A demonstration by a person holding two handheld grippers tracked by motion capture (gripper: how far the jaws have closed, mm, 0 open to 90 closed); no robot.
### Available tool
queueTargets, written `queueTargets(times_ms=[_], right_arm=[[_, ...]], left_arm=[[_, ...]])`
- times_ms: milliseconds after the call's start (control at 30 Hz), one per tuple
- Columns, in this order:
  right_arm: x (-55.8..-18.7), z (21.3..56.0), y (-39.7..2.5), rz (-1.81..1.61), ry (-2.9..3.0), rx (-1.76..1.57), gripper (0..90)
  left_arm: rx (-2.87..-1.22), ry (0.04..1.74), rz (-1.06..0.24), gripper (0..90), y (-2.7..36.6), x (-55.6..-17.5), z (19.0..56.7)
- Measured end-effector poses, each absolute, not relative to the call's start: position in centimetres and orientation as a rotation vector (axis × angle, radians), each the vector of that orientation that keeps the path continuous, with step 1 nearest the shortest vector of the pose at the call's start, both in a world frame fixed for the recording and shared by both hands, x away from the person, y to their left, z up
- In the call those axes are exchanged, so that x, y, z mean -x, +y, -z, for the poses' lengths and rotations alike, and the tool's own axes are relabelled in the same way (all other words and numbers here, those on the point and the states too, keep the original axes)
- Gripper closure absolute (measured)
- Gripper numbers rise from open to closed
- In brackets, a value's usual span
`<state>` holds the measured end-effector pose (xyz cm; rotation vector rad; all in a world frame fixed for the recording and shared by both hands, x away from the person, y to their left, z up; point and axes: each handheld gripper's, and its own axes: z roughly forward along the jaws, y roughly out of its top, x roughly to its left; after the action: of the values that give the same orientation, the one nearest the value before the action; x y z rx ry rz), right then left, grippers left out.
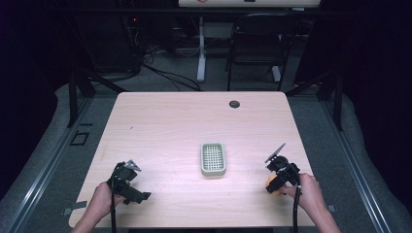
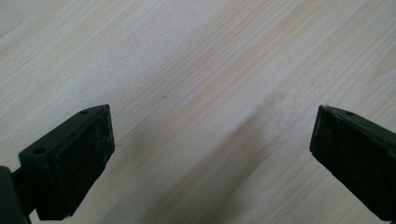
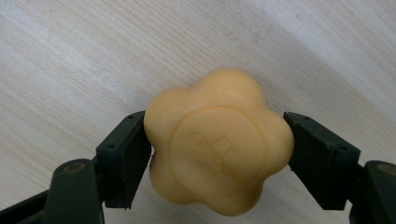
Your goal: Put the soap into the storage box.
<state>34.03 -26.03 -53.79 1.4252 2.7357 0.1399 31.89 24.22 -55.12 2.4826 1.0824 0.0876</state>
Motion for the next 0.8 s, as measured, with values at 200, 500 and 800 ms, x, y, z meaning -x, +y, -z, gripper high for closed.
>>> queueTargets(times_ms=[200,500,800], right_arm=[[-34.01,53.77,-26.06,-0.130,2.729,-1.424,25.8],[-33.97,53.71,-26.04,-0.125,2.727,-1.420,26.0],[-33.82,53.49,-26.07,-0.177,2.709,-1.435,26.3]], left_arm=[[-2.484,1.082,-0.088,0.0,24.21,-31.88,55.12],[-2.483,1.081,-0.087,0.0,24.22,-31.90,55.14],[-2.484,1.080,-0.089,0.0,24.24,-31.89,55.11]])
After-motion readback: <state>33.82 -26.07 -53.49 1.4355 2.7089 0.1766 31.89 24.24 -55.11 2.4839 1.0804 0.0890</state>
